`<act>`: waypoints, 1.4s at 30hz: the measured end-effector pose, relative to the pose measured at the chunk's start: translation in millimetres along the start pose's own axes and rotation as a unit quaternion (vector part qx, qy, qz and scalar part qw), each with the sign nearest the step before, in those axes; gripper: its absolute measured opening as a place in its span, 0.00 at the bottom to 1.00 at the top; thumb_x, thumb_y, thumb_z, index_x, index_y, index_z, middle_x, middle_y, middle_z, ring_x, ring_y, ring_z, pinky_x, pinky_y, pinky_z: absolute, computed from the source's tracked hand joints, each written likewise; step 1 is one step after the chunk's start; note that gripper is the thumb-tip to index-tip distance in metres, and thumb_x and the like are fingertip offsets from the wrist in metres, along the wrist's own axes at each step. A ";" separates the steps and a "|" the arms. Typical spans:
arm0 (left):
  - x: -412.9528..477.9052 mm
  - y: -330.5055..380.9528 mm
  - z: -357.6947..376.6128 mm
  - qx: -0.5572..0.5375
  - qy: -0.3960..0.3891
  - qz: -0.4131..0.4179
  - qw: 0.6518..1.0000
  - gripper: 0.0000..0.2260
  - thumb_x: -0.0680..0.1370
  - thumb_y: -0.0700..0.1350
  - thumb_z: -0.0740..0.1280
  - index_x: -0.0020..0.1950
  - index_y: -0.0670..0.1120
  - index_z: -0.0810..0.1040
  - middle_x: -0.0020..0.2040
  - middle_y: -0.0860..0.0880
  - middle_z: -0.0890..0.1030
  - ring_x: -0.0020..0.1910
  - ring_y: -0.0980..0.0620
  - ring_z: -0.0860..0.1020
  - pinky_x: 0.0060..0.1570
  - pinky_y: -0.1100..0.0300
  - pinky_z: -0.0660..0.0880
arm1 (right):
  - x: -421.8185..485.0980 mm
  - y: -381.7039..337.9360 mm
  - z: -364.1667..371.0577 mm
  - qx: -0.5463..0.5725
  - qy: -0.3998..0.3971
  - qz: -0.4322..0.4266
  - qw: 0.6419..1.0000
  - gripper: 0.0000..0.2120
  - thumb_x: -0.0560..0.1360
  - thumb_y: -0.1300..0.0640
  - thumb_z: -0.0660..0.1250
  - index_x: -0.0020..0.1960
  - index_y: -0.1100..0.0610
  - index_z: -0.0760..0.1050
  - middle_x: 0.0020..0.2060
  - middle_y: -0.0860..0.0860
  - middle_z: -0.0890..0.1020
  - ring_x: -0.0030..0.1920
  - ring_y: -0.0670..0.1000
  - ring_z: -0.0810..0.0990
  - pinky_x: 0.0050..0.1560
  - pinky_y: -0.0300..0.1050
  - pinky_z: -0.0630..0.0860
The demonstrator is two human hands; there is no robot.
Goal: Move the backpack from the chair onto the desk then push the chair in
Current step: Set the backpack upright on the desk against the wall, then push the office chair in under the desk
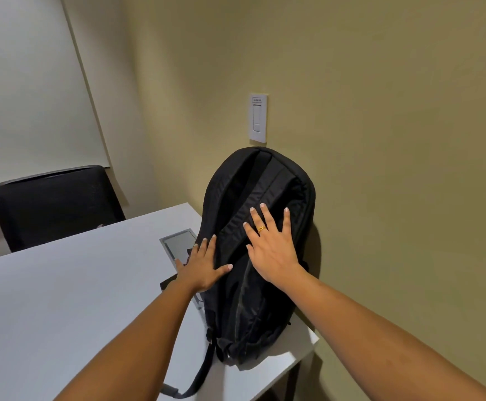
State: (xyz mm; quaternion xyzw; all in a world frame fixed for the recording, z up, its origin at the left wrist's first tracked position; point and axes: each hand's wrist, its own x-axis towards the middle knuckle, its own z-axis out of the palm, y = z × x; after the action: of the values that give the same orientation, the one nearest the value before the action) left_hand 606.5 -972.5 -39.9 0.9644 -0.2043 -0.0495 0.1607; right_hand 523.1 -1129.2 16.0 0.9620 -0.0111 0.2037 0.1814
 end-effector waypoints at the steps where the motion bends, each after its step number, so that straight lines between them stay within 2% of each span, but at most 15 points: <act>1: -5.8 -0.7 2.9 0.003 -0.001 -0.001 1.000 0.38 0.74 0.66 0.54 0.74 0.53 0.37 0.77 0.46 0.43 0.75 0.41 0.46 0.67 0.30 0.45 | -6.0 -2.3 1.0 0.002 -0.002 0.001 1.000 0.25 0.80 0.46 0.50 0.73 0.53 0.53 0.75 0.56 0.48 0.73 0.58 0.37 0.62 0.68 0.28; 7: -57.2 -0.1 14.0 0.029 -0.015 -0.008 0.999 0.37 0.74 0.66 0.54 0.74 0.53 0.38 0.77 0.46 0.43 0.75 0.42 0.46 0.66 0.30 0.46 | -48.1 -13.6 -1.1 0.031 -0.028 0.011 0.999 0.25 0.79 0.46 0.50 0.73 0.52 0.53 0.75 0.55 0.49 0.74 0.58 0.40 0.64 0.69 0.31; 12: -116.0 3.8 21.9 0.070 -0.014 -0.021 0.997 0.35 0.74 0.66 0.52 0.74 0.54 0.38 0.77 0.46 0.43 0.75 0.43 0.45 0.66 0.30 0.42 | -92.4 -18.0 -12.8 0.078 -0.048 0.013 0.996 0.26 0.79 0.44 0.50 0.74 0.52 0.51 0.75 0.55 0.48 0.74 0.57 0.40 0.66 0.69 0.36; 21: -268.8 13.6 39.0 0.111 -0.017 -0.060 0.992 0.33 0.76 0.65 0.50 0.74 0.53 0.42 0.77 0.47 0.46 0.75 0.45 0.44 0.67 0.31 0.42 | -205.1 -46.4 -49.1 0.162 -0.086 -0.027 0.983 0.27 0.79 0.42 0.49 0.74 0.51 0.49 0.76 0.54 0.48 0.74 0.56 0.40 0.67 0.67 0.37; 24: -328.7 19.9 42.6 0.105 -0.041 -0.072 0.991 0.33 0.76 0.64 0.51 0.74 0.52 0.42 0.77 0.47 0.46 0.75 0.45 0.44 0.67 0.31 0.41 | -242.5 -59.9 -65.3 0.170 -0.109 -0.048 0.978 0.27 0.79 0.42 0.49 0.74 0.50 0.49 0.76 0.54 0.48 0.74 0.56 0.40 0.67 0.67 0.38; 27: -385.7 10.3 45.2 0.113 -0.045 -0.096 0.988 0.33 0.76 0.64 0.51 0.75 0.52 0.42 0.77 0.47 0.46 0.75 0.46 0.43 0.67 0.31 0.40 | -283.4 -84.1 -87.4 0.187 -0.107 -0.059 0.975 0.27 0.78 0.41 0.49 0.74 0.50 0.49 0.76 0.53 0.48 0.74 0.56 0.40 0.67 0.68 0.38; 29: -487.2 -24.4 34.9 0.107 -0.053 -0.129 0.984 0.33 0.76 0.64 0.52 0.75 0.52 0.42 0.77 0.47 0.46 0.75 0.46 0.43 0.67 0.32 0.39 | -338.5 -149.3 -128.0 0.189 -0.115 -0.109 0.969 0.27 0.78 0.41 0.49 0.74 0.50 0.49 0.75 0.53 0.48 0.74 0.56 0.41 0.67 0.68 0.39; 33: -516.2 -46.6 40.3 0.127 -0.063 -0.107 0.984 0.32 0.77 0.63 0.53 0.75 0.53 0.44 0.77 0.47 0.47 0.75 0.47 0.44 0.67 0.32 0.39 | -363.5 -172.6 -132.7 0.185 -0.119 -0.084 0.972 0.28 0.78 0.40 0.48 0.74 0.50 0.50 0.75 0.54 0.49 0.74 0.56 0.42 0.67 0.69 0.40; 38: -522.1 -47.4 46.5 0.124 -0.079 -0.090 0.985 0.32 0.77 0.63 0.53 0.75 0.51 0.44 0.77 0.47 0.48 0.75 0.46 0.45 0.67 0.32 0.40 | -374.3 -162.1 -130.2 0.207 -0.123 -0.064 0.969 0.28 0.78 0.40 0.49 0.74 0.50 0.50 0.75 0.54 0.49 0.74 0.56 0.42 0.67 0.68 0.39; 42: -587.8 -94.6 42.0 0.139 -0.110 -0.073 0.981 0.32 0.77 0.62 0.54 0.75 0.52 0.44 0.77 0.48 0.47 0.75 0.47 0.43 0.66 0.32 0.38 | -421.7 -212.8 -161.2 0.223 -0.146 -0.054 0.962 0.28 0.78 0.41 0.49 0.74 0.50 0.50 0.75 0.54 0.49 0.74 0.56 0.41 0.67 0.68 0.40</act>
State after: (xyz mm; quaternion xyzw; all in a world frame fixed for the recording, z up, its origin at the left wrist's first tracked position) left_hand 99.7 -661.9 -93.3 0.9782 -0.1545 -0.1384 -0.0024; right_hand 94.2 -895.6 -87.0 0.9966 0.0602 0.0480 -0.0302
